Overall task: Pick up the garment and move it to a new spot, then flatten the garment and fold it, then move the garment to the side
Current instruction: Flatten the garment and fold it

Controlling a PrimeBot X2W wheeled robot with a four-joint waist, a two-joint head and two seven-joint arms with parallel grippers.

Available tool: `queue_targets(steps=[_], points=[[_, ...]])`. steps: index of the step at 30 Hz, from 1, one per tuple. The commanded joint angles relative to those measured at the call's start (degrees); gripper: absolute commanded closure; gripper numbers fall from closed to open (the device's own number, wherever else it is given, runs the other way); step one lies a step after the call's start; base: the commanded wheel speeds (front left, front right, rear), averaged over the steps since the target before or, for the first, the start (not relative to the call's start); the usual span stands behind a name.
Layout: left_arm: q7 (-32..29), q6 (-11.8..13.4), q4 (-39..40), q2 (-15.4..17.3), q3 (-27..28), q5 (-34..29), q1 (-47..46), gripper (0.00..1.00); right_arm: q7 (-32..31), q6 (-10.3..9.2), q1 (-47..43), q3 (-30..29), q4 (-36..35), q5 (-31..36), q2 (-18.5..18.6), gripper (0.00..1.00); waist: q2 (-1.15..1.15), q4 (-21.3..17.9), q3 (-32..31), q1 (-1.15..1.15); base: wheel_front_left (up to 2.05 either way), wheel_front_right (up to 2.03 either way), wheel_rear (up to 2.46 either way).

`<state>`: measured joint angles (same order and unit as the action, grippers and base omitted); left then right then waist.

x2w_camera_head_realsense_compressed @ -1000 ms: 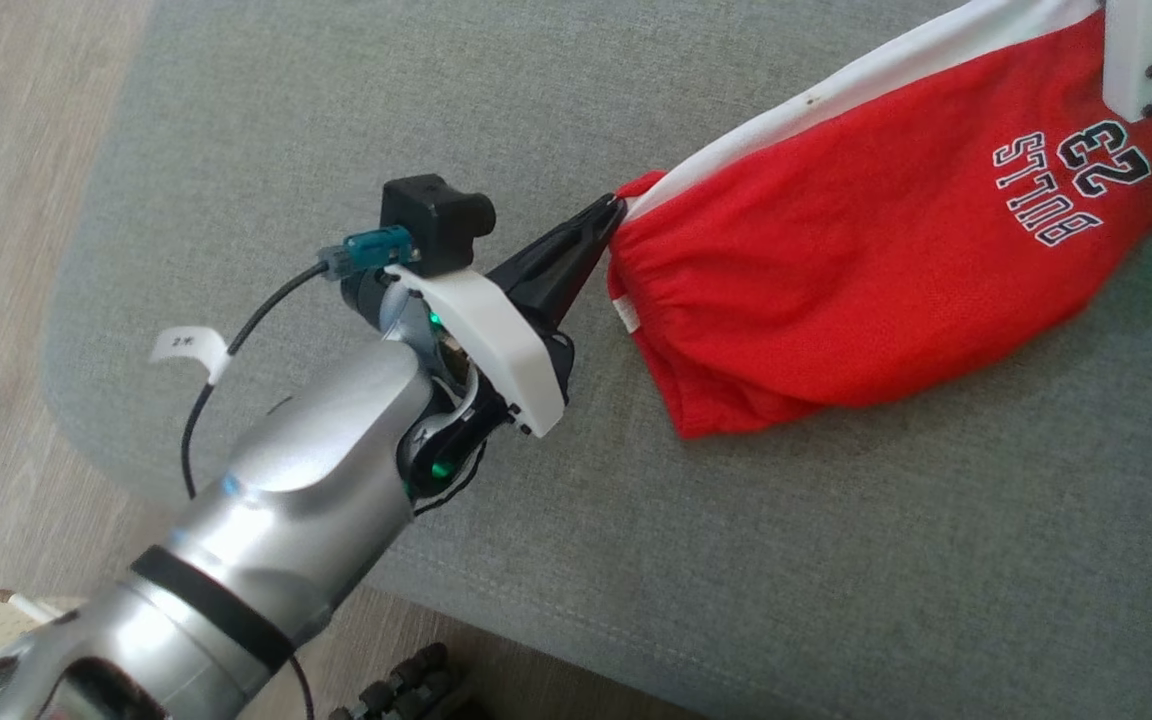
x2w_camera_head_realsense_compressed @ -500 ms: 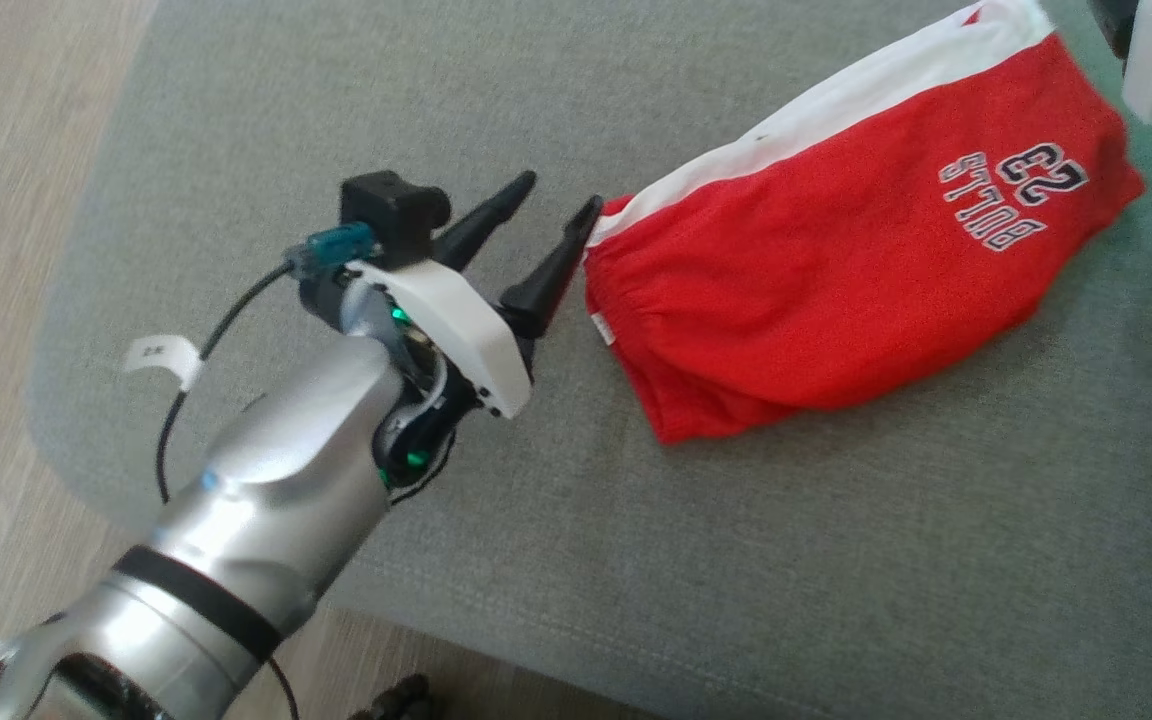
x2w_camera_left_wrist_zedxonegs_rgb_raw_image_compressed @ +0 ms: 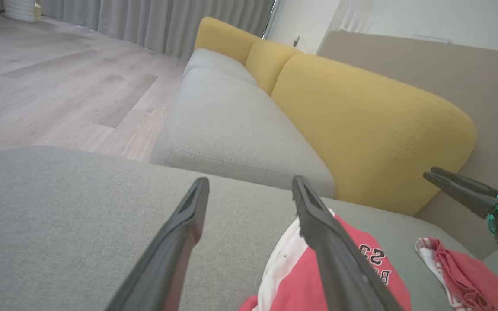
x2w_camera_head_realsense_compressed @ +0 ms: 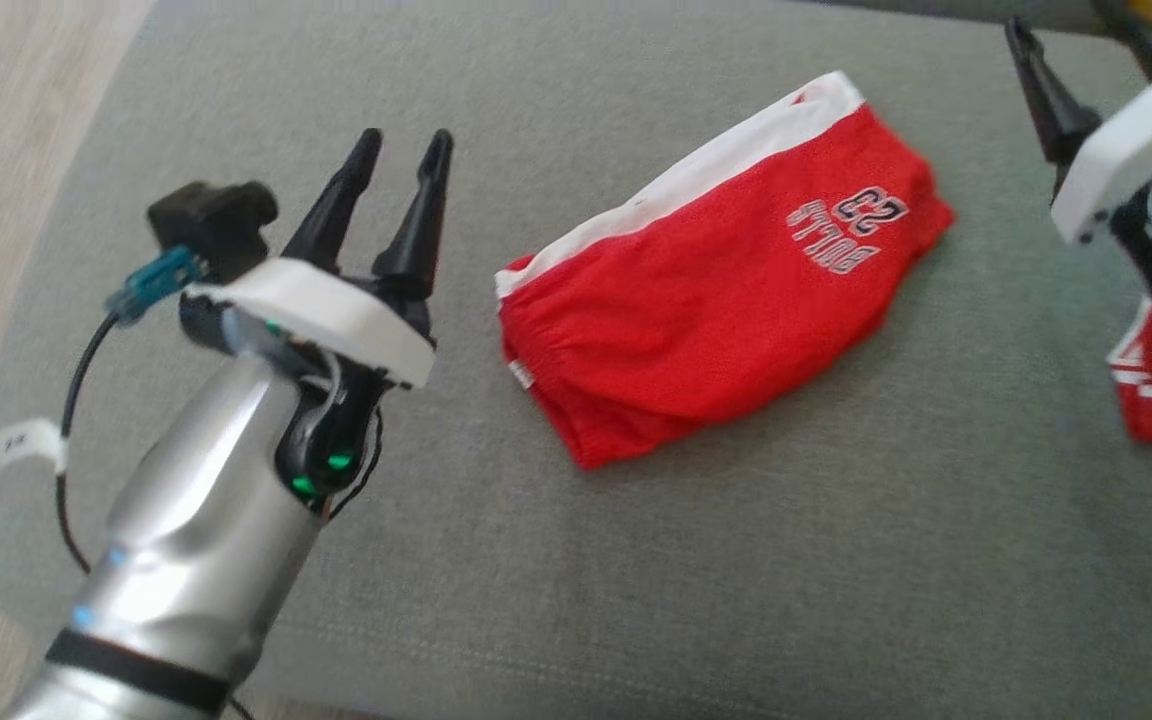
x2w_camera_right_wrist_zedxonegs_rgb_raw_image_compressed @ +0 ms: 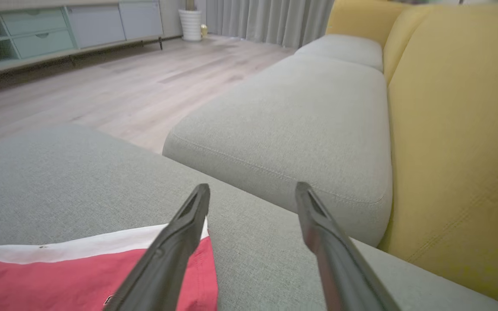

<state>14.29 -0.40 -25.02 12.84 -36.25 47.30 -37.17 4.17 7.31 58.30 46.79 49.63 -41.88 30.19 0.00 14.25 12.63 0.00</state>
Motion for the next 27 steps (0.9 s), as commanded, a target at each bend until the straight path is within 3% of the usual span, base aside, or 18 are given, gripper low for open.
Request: queue_targets(steps=[1,8,10,14,19,22,27], points=[[0.7,0.44,2.57,1.78,3.59,-0.99,-0.47,0.0,1.91,0.18,-1.42,-0.84,-1.82,0.19,0.38,0.0,0.0,-2.42,-2.56,0.0,0.0,0.0,0.0],[0.7,1.19,8.22,0.54,10.62,-7.0,6.92,0.0,9.57,0.18,-8.91,-6.44,-4.84,6.46,0.41,0.0,0.0,-5.68,-6.39,0.0,0.0,0.0,0.0],[0.7,1.15,9.38,-0.03,12.04,-8.69,9.16,0.0,10.34,0.18,-11.27,-8.84,-6.26,11.4,0.74,0.0,0.0,-6.54,-7.22,0.0,0.0,0.0,0.0],[0.7,1.87,10.75,-0.39,14.2,-13.0,13.56,0.0,10.77,0.18,-18.85,-18.44,-11.13,19.21,-1.86,0.0,0.0,-8.39,-8.44,0.0,0.0,0.0,0.0],[0.71,2.22,13.32,-2.55,18.51,-17.01,19.32,0.0,10.81,0.18,-32.78,-32.83,-21.11,28.89,-9.9,0.0,0.0,-10.29,-9.43,0.0,0.0,0.0,0.0],[0.71,0.81,13.95,-3.88,20.02,-19.23,22.84,0.0,10.7,0.18,-40.26,-38.85,-25.71,38.61,-14.49,0.0,0.0,-10.86,-9.62,0.0,0.0,0.0,0.0],[0.71,-1.64,15.4,-5.24,22.24,-24.84,27.09,0.0,10.03,0.18,-49.21,-46.49,-32.89,46.79,-24.15,0.0,0.0,-11.35,-9.67,0.0,0.0,0.0,0.0]])
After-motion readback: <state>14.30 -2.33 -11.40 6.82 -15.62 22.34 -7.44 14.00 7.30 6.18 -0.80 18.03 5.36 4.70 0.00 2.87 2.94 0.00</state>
